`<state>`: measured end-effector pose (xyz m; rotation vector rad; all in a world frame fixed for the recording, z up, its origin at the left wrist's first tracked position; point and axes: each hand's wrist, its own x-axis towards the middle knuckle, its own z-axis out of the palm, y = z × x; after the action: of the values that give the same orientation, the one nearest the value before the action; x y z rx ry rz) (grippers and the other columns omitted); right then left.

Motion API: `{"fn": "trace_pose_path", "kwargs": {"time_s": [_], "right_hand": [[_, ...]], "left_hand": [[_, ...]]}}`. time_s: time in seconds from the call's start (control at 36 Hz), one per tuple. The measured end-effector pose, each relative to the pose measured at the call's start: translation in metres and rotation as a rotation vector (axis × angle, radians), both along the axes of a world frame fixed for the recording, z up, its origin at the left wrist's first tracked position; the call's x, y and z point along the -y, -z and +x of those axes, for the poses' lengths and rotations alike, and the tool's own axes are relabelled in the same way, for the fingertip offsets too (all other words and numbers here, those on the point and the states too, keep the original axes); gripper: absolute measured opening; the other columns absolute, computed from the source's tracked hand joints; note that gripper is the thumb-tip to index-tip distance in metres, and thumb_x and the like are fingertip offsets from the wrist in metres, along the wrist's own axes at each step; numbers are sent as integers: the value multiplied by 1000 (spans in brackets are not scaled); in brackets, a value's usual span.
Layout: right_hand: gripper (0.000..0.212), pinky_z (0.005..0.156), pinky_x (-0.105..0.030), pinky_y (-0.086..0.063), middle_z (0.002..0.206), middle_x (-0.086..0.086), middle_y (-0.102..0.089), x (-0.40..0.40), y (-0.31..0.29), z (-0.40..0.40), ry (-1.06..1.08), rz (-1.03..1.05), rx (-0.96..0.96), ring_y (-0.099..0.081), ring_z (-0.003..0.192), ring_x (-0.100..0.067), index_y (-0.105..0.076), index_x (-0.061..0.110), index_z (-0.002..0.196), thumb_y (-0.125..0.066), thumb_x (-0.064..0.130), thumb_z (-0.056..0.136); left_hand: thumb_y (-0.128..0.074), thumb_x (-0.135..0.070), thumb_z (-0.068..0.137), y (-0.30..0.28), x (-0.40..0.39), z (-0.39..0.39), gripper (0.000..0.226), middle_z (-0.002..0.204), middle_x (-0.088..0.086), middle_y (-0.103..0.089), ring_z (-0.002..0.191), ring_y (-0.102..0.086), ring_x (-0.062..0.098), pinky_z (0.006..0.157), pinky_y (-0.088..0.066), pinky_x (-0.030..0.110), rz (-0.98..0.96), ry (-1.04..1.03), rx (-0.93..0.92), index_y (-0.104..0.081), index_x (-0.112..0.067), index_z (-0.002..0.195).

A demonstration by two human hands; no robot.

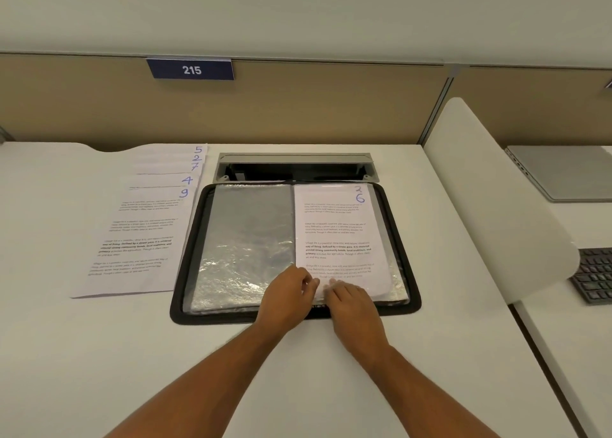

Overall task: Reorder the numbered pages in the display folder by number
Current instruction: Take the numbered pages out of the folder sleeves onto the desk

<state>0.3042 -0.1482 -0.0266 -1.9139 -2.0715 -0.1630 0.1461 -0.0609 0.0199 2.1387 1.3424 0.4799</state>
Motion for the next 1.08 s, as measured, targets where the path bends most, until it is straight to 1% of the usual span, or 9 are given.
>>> {"fn": "trace_pose_path", "kwargs": {"time_s": [0.17, 0.25, 0.33, 0.47, 0.67, 0.81, 0.89, 1.0, 1.08], "right_hand": [[20, 80, -30, -57, 90, -3, -73, 8, -6, 1, -6, 24, 56, -67, 81, -18, -75, 15, 97, -86, 21, 81], [10, 76, -30, -55, 84, -2, -68, 13, -6, 2, -16, 48, 63, -62, 77, -19, -72, 15, 91, -80, 14, 85], [7, 73, -31, -52, 81, -3, -64, 23, -12, -1, -53, 70, 65, -58, 75, -20, -67, 15, 86, -68, 12, 92], [16, 75, -28, -53, 81, -3, -66, 53, -19, -10, -96, 77, 50, -59, 73, -18, -66, 16, 80, -63, 20, 96], [13, 67, -35, -48, 75, -1, -58, 105, -12, -27, -140, 1, 4, -50, 70, -21, -61, 17, 75, -60, 11, 87], [13, 66, -33, -45, 75, -1, -56, 133, -15, -38, -184, -21, -41, -48, 70, -20, -59, 16, 73, -60, 13, 85], [14, 70, -28, -43, 78, 2, -59, 140, -22, -40, -192, -39, -73, -49, 72, -17, -62, 18, 77, -59, 22, 90], [18, 75, -28, -47, 90, 2, -65, 131, -29, -31, -50, 9, -217, -56, 82, -14, -69, 16, 93, -56, 27, 99], [11, 86, -29, -48, 107, 0, -63, 110, -32, -16, 262, 109, -429, -56, 99, -15, -68, 14, 106, -63, 15, 96]], "left_hand": [[-55, -40, 101, 3, 9, -8, 21, 88, -11, -56, 73, -56, 4, 61, -39, 11, -11, -24, -41, -61, -23, 90], [-55, -39, 102, 5, 14, -12, 22, 87, -10, -57, 72, -56, 4, 62, -41, 13, -12, -36, -51, -61, -23, 89], [-53, -38, 102, 7, 19, -14, 22, 88, -8, -57, 73, -56, 7, 63, -43, 16, -21, -53, -41, -59, -23, 87], [-51, -38, 103, 11, 30, -17, 22, 92, -7, -59, 75, -57, 6, 62, -39, 11, -46, -81, -40, -58, -21, 92], [-53, -29, 103, 10, 44, -21, 15, 89, -10, -56, 74, -55, 3, 59, -35, 9, -86, -153, 13, -58, -21, 92], [-54, -27, 102, 11, 52, -20, 11, 91, -12, -56, 76, -56, 3, 63, -38, 9, -108, -193, 54, -58, -21, 94], [-55, -25, 101, 14, 58, -20, 9, 90, -12, -56, 77, -57, 6, 67, -46, 16, -101, -205, 76, -57, -22, 92], [-56, -23, 99, 13, 64, -19, 8, 90, -10, -57, 79, -58, 7, 70, -50, 23, -110, -241, 93, -57, -23, 91], [-57, -22, 99, 9, 69, -18, 8, 91, -9, -57, 80, -57, 8, 68, -47, 22, -107, -276, 111, -56, -23, 91]]}}
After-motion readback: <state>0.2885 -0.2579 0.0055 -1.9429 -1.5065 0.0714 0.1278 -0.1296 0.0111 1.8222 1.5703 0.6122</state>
